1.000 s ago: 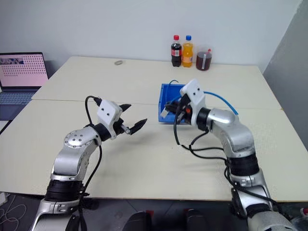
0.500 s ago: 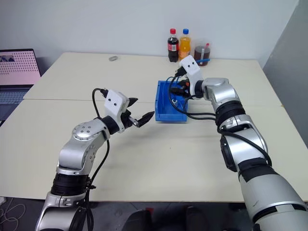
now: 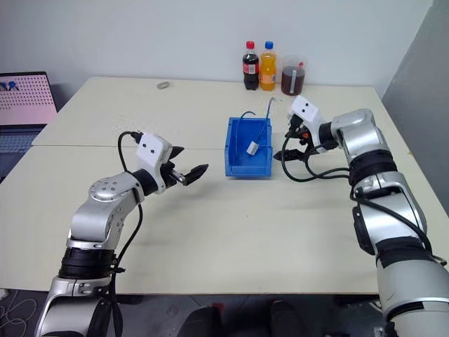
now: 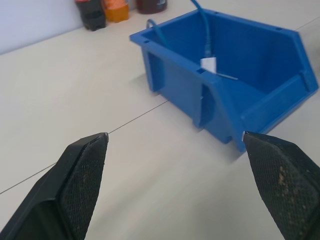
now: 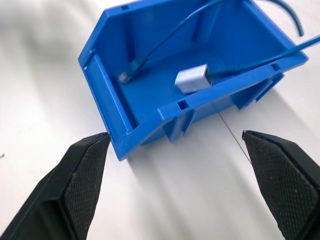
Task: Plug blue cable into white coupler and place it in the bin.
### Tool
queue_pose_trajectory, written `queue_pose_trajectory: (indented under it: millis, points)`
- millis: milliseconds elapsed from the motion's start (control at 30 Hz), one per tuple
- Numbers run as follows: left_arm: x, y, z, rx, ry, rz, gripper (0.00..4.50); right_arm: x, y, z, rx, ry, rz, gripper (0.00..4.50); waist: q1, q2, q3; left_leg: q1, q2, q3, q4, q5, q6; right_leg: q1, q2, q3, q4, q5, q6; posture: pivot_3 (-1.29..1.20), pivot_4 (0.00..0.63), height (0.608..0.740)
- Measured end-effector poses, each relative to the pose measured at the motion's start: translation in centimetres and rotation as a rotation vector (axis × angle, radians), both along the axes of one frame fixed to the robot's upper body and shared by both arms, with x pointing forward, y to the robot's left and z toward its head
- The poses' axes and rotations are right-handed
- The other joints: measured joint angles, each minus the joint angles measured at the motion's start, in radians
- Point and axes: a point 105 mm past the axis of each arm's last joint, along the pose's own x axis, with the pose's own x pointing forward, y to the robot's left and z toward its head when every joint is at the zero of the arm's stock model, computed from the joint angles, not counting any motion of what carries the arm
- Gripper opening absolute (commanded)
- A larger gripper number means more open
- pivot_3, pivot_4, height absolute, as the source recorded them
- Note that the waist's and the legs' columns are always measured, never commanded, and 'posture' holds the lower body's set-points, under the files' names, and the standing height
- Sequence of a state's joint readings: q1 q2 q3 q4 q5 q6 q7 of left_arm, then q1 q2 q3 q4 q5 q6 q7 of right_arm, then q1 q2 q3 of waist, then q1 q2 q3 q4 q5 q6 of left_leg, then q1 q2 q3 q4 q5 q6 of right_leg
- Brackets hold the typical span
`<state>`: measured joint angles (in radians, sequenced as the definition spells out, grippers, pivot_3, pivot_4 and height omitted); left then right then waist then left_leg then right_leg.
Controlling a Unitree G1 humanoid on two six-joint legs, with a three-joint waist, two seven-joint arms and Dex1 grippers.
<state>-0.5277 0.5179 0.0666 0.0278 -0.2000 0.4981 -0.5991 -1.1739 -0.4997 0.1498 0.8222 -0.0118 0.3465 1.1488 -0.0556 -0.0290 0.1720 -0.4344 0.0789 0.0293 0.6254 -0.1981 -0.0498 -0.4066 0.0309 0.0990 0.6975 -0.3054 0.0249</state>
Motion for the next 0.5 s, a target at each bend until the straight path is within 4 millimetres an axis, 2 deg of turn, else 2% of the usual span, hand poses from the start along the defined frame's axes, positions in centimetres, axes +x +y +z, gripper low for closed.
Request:
queue_pose_trajectory:
  millis: [67,133,233,300,367,500]
  points:
    - [0.1,0.8,0.2,-0.001,-0.005,0.029,4.50,-0.1,-0.4,0.0,0.077,-0.062,-0.076,4.49,0.001,0.000,0.000,0.000,0.000,0.000,0.000,0.000,0.000,0.000,0.000,0.000,0.000,0.000,0.000,0.00,0.150,0.740]
    - [-0.1,2.1,0.2,-0.001,-0.022,0.079,4.50,-0.9,-1.3,-0.8,0.184,-0.157,-0.226,4.49,0.007,0.000,0.000,0.000,0.000,-0.001,-0.001,0.000,0.000,0.001,0.000,-0.001,0.000,0.000,0.000,0.00,0.150,0.740]
    - [-0.7,3.0,-0.5,0.003,-0.018,0.110,4.50,-3.5,-2.1,-4.4,0.260,-0.144,-0.399,4.49,0.015,0.000,0.000,0.000,0.000,0.000,-0.001,0.001,-0.003,0.000,-0.001,0.000,0.000,0.000,0.000,0.00,0.150,0.740]
    - [-1.0,3.1,-1.0,-0.001,-0.004,0.106,4.50,-5.6,-1.2,-5.9,0.301,-0.099,-0.430,4.49,0.015,0.000,0.000,0.000,0.000,0.000,0.000,0.001,-0.003,0.000,-0.001,0.000,0.000,0.000,0.000,0.00,0.150,0.740]
    - [-1.2,2.8,-1.0,-0.014,-0.001,0.079,4.50,-6.9,-0.4,-5.2,0.337,-0.095,-0.409,4.49,0.014,0.000,0.000,0.000,0.000,0.000,0.001,0.001,-0.003,0.000,0.000,0.000,0.001,0.000,0.002,0.00,0.150,0.740]
    - [-1.6,2.3,-1.1,-0.036,0.037,0.013,4.50,-8.2,0.3,-3.2,0.363,-0.118,-0.338,4.49,0.014,0.000,0.000,0.001,0.000,-0.001,0.003,0.002,-0.003,0.002,0.001,0.000,0.000,-0.001,0.008,0.00,0.150,0.740]
